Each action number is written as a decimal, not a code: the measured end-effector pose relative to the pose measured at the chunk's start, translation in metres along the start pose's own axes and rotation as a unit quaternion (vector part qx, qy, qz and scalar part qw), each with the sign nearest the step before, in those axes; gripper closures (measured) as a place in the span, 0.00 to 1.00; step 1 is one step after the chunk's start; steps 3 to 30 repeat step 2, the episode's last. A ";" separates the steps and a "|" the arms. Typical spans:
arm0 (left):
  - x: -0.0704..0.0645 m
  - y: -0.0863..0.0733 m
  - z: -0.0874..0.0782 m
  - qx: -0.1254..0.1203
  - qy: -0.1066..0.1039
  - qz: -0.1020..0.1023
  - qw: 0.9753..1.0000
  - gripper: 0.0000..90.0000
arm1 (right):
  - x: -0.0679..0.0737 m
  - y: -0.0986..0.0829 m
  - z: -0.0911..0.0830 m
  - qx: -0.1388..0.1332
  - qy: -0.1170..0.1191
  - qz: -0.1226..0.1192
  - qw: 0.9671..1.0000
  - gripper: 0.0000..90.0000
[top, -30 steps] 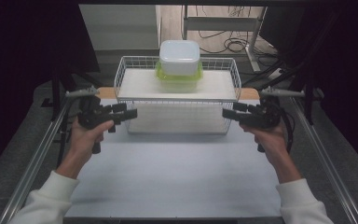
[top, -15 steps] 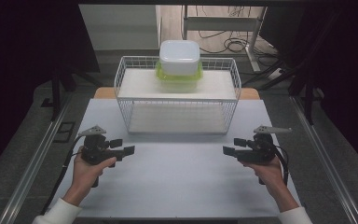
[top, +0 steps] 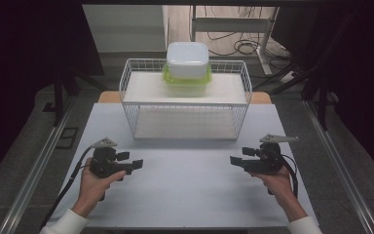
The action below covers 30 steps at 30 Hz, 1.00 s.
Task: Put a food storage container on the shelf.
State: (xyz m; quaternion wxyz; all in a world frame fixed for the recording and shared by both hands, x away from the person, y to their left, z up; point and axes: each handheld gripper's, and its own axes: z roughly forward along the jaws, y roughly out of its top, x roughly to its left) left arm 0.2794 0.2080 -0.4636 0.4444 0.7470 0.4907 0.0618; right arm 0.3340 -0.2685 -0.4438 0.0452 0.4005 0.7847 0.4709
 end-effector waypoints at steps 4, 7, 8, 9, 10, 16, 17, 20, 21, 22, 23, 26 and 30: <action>0.000 0.000 0.004 0.002 -0.006 -0.001 1.000 0.32 | -0.002 -0.002 0.002 0.000 -0.001 0.006 1.000 0.26; 0.000 0.000 0.004 0.002 -0.006 -0.001 1.000 0.32 | -0.002 -0.002 0.002 0.000 -0.001 0.006 1.000 0.26; 0.000 0.000 0.004 0.002 -0.006 -0.001 1.000 0.32 | -0.002 -0.002 0.002 0.000 -0.001 0.006 1.000 0.26; 0.000 0.000 0.004 0.002 -0.006 -0.001 1.000 0.32 | -0.002 -0.002 0.002 0.000 -0.001 0.006 1.000 0.26; 0.000 0.000 0.004 0.002 -0.006 -0.001 1.000 0.32 | -0.002 -0.002 0.002 0.000 -0.001 0.006 1.000 0.26; 0.000 0.000 0.004 0.002 -0.006 -0.001 1.000 0.32 | -0.002 -0.002 0.002 0.000 -0.001 0.006 1.000 0.26; 0.000 0.000 0.004 0.002 -0.006 -0.001 1.000 0.32 | -0.002 -0.002 0.002 0.000 -0.001 0.006 1.000 0.26; 0.000 0.000 0.004 0.002 -0.006 -0.001 1.000 0.32 | -0.002 -0.002 0.002 0.000 -0.001 0.006 1.000 0.26; 0.000 0.000 0.004 0.002 -0.006 -0.001 1.000 0.32 | -0.002 -0.002 0.002 0.000 -0.001 0.006 1.000 0.26; 0.000 0.000 0.004 0.002 -0.006 -0.001 1.000 0.32 | -0.002 -0.002 0.002 0.000 -0.001 0.006 1.000 0.26; 0.000 0.000 0.004 0.002 -0.006 -0.001 1.000 0.32 | -0.002 -0.002 0.002 0.000 -0.001 0.006 1.000 0.26; 0.000 0.000 0.004 0.002 -0.006 -0.001 1.000 0.32 | -0.002 -0.002 0.002 0.000 -0.001 0.006 1.000 0.26; 0.000 0.000 0.004 0.002 -0.006 -0.001 1.000 0.32 | -0.002 -0.002 0.002 0.000 -0.001 0.006 1.000 0.26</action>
